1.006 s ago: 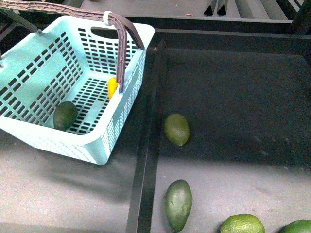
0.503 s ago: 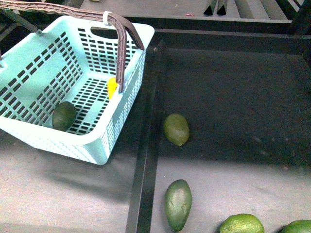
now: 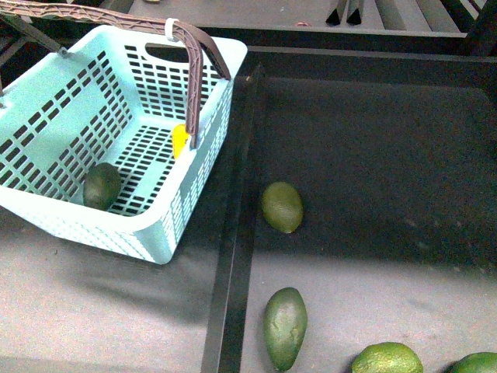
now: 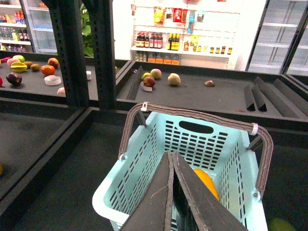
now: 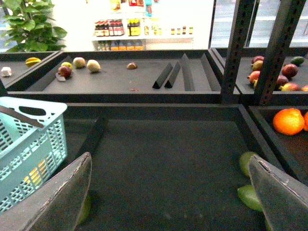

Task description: Pick mango and avocado into basket

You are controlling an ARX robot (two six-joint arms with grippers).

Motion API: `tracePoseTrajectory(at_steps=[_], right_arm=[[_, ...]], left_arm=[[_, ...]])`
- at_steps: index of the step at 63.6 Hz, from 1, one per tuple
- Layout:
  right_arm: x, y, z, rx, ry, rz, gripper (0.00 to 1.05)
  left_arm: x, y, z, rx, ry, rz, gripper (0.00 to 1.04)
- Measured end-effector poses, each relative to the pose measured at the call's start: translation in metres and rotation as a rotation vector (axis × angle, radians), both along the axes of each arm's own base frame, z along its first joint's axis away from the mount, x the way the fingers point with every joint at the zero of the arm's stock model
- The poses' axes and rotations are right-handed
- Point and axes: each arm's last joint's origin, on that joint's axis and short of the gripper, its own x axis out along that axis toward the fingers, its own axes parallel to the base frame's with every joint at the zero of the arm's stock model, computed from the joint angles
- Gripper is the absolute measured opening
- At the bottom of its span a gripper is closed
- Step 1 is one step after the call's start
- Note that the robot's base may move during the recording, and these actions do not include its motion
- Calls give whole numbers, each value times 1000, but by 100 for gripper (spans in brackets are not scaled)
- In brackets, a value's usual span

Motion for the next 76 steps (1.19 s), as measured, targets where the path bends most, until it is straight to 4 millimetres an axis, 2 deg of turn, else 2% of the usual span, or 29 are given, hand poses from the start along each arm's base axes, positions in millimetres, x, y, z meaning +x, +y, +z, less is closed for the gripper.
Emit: tracePoseTrajectory(at_steps=[16,25,58,76], right_arm=[[0,0,0,0,0,0,96],[0,0,0,0,0,0,96],[0,0,0,0,0,0,96],[0,0,0,0,0,0,96]], left_arm=[[-6,0,0,0,0,0,2],[-16,0,-4,0,9,0,2],[-17,0,-3,0,5,0,2],[-17,0,-3,0,5,0,62]])
